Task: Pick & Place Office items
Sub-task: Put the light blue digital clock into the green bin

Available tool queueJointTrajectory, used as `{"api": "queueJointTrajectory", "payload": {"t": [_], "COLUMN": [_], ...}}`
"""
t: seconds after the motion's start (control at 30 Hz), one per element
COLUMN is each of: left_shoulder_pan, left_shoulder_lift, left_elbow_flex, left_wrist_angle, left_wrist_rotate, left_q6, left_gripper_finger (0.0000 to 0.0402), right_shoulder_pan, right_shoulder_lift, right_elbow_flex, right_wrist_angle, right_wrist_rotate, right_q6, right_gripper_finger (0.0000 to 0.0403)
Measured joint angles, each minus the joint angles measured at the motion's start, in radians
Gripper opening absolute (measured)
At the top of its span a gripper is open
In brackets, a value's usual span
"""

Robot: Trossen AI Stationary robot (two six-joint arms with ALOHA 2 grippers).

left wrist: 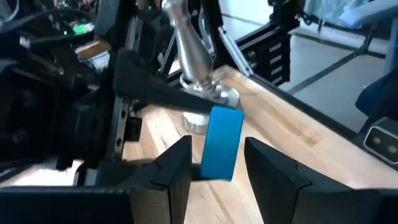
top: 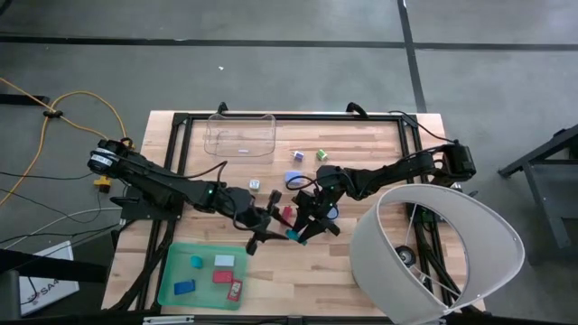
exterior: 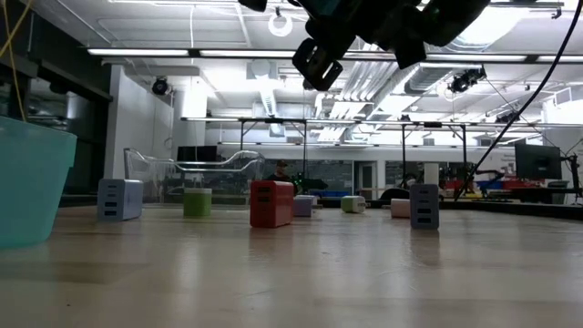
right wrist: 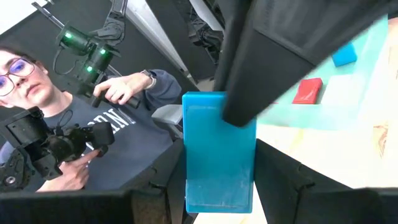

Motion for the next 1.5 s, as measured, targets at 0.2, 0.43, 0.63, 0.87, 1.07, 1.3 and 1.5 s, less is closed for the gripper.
{"api": "queueJointTrajectory", "payload": {"t": [0.2, 0.43, 0.63, 0.87, 1.07, 1.3, 1.5], "left_shoulder_pan": [0.0, 0.0, 0.0, 0.0, 0.0, 0.0, 0.0], "left_shoulder_lift": [0.0, 0.0, 0.0, 0.0, 0.0, 0.0, 0.0], "left_elbow_flex": [0.0, 0.0, 0.0, 0.0, 0.0, 0.001, 0.002], "left_wrist_angle": [0.011, 0.01, 0.01, 0.01, 0.009, 0.009, 0.008], "left_wrist_rotate": [0.006, 0.006, 0.009, 0.009, 0.009, 0.008, 0.004], "left_q6": [-0.001, -0.004, -0.001, -0.001, -0.001, -0.001, -0.009], "left_gripper_finger": [0.0137, 0.0108, 0.0087, 0.0086, 0.0085, 0.0075, 0.0058], "right_shoulder_pan": [0.0, 0.0, 0.0, 0.0, 0.0, 0.0, 0.0], "right_shoulder_lift": [0.0, 0.0, 0.0, 0.0, 0.0, 0.0, 0.0], "right_elbow_flex": [0.0, 0.0, 0.0, 0.0, 0.0, 0.0, 0.0], "right_wrist_angle": [0.0, 0.0, 0.0, 0.0, 0.0, 0.0, -0.001], "right_wrist_rotate": [0.0, 0.0, -0.001, -0.001, -0.001, -0.002, 0.007], "right_q6": [0.0, 0.0, 0.001, 0.001, 0.001, 0.004, 0.003], "right_gripper_finger": [0.0143, 0.0143, 0.0143, 0.0143, 0.0143, 0.0149, 0.0173]}}
